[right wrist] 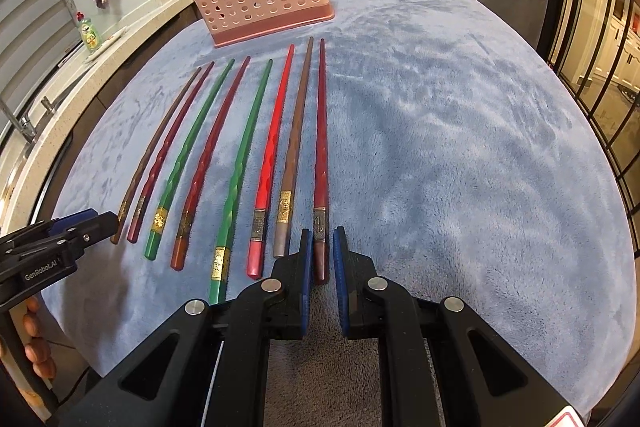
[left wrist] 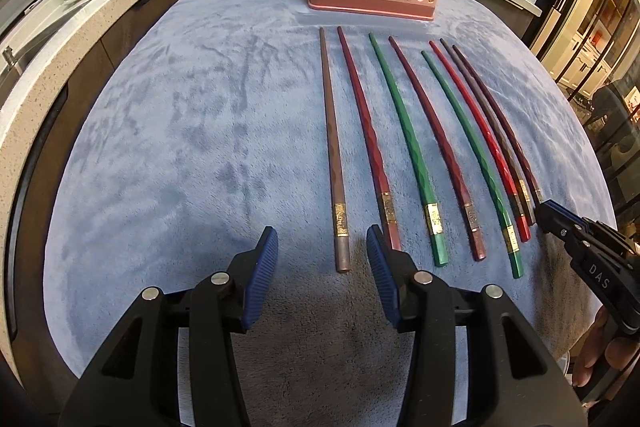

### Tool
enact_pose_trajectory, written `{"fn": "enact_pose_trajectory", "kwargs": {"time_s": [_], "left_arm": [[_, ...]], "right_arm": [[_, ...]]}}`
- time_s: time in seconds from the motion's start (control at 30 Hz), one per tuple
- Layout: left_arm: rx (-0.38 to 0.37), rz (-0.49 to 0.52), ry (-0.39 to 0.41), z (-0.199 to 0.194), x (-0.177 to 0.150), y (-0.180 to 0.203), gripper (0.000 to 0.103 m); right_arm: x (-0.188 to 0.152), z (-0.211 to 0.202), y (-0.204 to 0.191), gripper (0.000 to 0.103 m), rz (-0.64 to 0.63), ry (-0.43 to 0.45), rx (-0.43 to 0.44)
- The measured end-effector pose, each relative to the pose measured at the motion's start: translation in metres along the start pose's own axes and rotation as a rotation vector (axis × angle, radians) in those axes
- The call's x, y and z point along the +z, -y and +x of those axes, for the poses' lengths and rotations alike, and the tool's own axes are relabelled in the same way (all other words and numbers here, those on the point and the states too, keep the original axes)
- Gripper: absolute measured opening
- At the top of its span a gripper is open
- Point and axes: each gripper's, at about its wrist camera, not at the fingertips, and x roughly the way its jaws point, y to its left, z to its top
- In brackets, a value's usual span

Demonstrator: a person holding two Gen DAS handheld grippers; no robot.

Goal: Organize utensils
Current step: 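Grasp a brown chopstick with the left tool while the right tool grasps a dark red chopstick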

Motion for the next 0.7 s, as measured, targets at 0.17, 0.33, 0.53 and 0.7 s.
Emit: {"fn": "enact_pose_trajectory", "kwargs": {"time_s": [0.17, 0.33, 0.53, 0.7], "left_arm": [[-0.001, -0.002, -0.005, 0.003, -0.001, 0.0, 0.044], [0.002, -0.005, -0.012, 0.009, -0.002, 0.0, 0.044], [0.016, 0.003, -0.005, 0.012, 0.0, 0.001, 0.043], [0.027, 0.008, -0.004, 0.014, 0.002, 0.001, 0.033]], "right_arm": [[0.0, 0.0, 0.0, 0.012, 0.0, 0.001, 0.001], [0.0, 0.001, 0.0, 0.012, 0.0, 0.002, 0.001], [0.0, 0.001, 0.0, 0.012, -0.001, 0.002, 0.0], [0.0, 0.003, 0.001, 0.012, -0.005, 0.001, 0.001]]}}
